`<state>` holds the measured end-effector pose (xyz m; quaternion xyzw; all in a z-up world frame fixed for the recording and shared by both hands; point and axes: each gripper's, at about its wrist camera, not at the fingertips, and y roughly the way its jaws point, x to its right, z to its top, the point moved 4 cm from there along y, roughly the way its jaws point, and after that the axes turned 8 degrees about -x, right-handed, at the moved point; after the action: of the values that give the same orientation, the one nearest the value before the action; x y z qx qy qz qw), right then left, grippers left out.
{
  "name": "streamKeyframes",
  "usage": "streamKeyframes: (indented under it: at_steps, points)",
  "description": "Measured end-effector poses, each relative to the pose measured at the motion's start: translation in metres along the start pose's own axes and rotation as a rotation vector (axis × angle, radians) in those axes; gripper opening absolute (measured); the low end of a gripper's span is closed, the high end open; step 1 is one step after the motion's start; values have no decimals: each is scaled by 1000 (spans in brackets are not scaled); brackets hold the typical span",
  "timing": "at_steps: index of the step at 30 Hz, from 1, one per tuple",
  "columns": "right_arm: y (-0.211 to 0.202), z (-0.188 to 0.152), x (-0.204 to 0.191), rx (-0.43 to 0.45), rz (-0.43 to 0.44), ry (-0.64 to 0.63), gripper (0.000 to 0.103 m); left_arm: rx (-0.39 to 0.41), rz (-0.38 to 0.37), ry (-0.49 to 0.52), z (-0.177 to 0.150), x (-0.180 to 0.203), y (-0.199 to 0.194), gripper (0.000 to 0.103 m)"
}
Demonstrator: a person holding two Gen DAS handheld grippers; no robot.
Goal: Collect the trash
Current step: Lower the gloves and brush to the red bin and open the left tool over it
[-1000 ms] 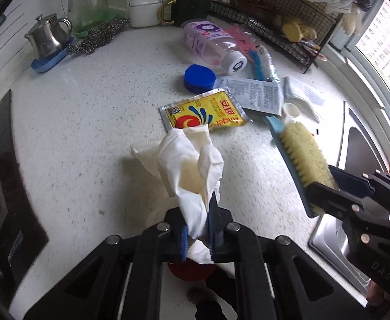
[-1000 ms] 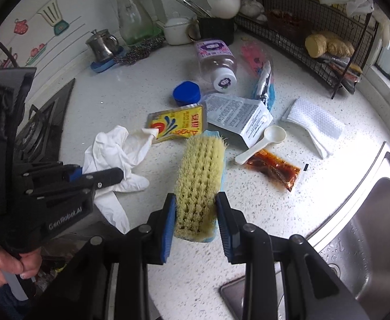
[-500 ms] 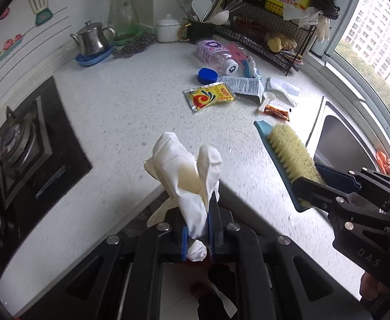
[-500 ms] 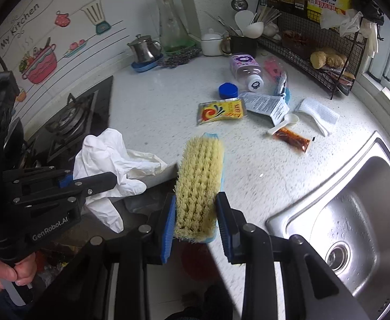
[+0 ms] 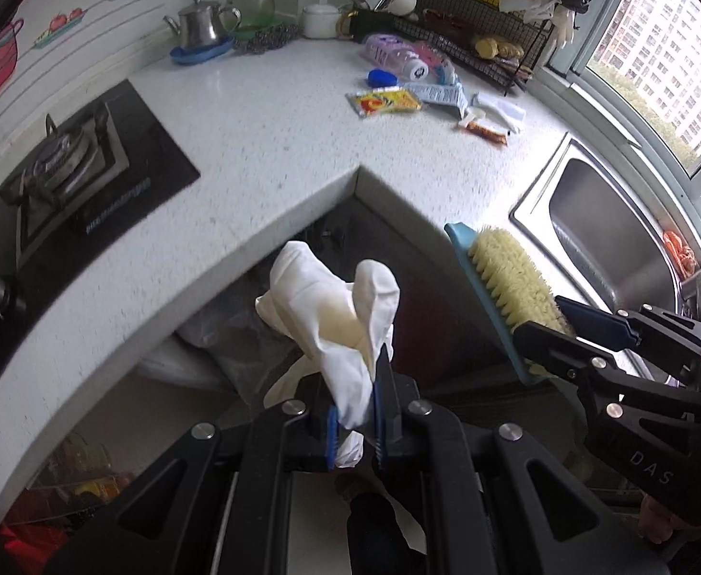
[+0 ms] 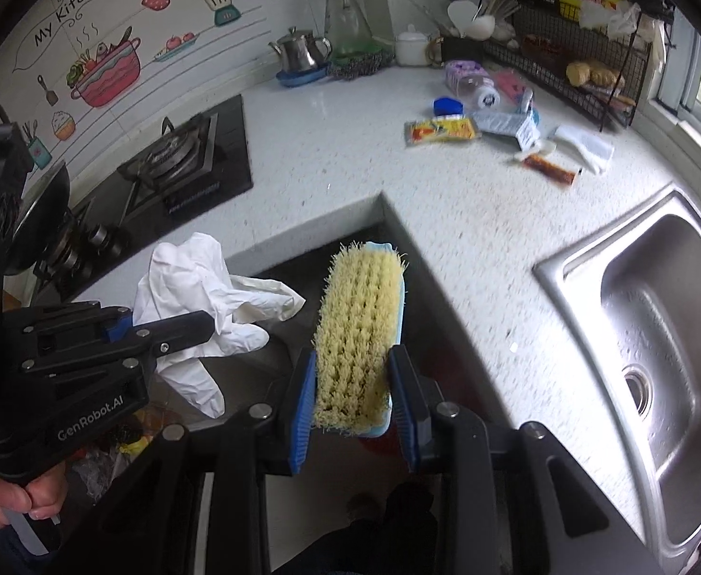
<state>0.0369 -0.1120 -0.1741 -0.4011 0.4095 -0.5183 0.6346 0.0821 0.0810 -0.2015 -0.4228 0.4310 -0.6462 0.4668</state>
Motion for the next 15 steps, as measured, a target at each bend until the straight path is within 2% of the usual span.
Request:
streamKeyframes:
  at_steps: [7,15]
  points:
    - [43,-28,-9,-58,5,-9,28,-69,-11,-32,-33,-15,50,9]
    - [132,-63,-2,-155,-11,-3,28,-161,9,-70,-64,-37,140,9]
